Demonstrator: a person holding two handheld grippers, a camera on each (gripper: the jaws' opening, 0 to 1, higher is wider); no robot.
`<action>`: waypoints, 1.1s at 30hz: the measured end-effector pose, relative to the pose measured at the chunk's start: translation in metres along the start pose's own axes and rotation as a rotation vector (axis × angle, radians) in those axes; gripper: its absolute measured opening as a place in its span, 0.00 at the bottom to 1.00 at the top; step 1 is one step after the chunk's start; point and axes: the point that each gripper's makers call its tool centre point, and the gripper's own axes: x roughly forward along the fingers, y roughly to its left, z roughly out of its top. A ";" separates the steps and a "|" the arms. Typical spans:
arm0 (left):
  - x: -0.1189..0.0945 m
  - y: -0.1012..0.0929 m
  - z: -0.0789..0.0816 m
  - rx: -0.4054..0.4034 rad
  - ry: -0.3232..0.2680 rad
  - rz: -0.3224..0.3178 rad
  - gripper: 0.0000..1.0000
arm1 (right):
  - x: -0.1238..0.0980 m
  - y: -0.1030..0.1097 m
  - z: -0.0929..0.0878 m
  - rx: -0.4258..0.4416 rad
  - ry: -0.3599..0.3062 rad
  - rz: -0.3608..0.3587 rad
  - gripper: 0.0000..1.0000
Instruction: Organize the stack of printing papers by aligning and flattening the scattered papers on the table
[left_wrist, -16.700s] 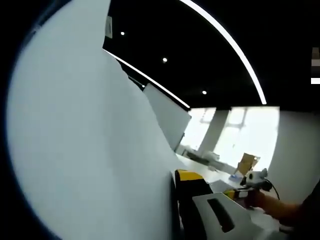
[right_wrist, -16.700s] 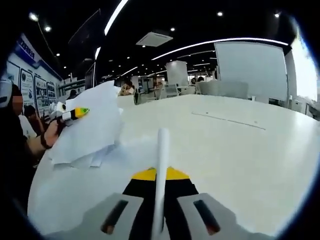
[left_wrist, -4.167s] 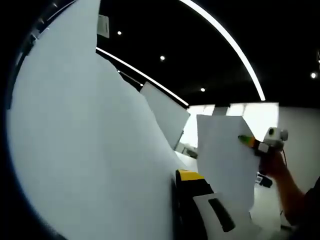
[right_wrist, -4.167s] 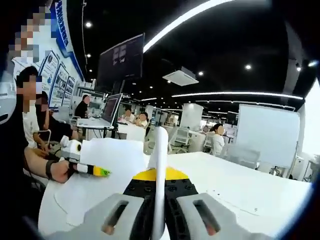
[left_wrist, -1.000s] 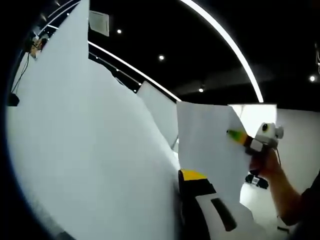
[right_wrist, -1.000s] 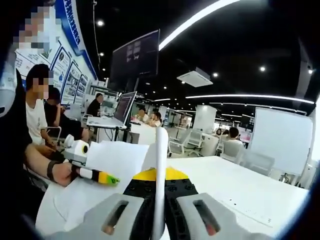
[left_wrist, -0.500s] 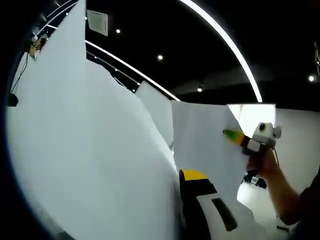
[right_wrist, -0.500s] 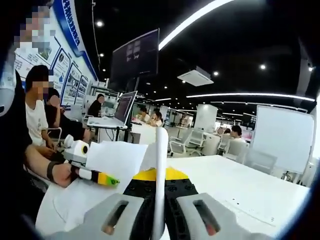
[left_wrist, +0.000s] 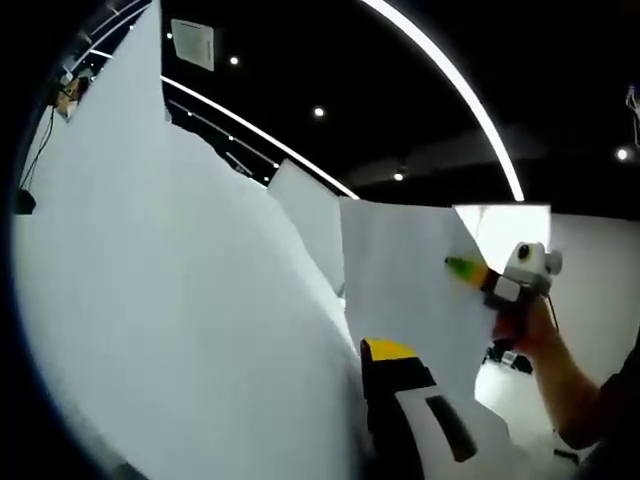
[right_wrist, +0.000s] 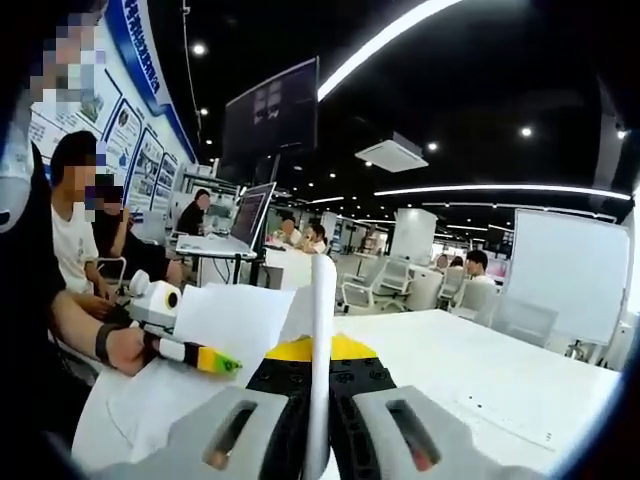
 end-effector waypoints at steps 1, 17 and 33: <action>0.000 0.000 0.000 0.000 0.000 0.000 0.18 | 0.000 0.000 0.000 0.001 0.000 0.000 0.00; 0.000 -0.001 0.001 -0.001 0.003 -0.004 0.20 | 0.003 0.000 -0.004 0.012 0.004 0.000 0.00; 0.000 -0.004 0.001 -0.013 -0.004 -0.016 0.22 | 0.005 -0.001 -0.006 0.012 0.007 -0.003 0.00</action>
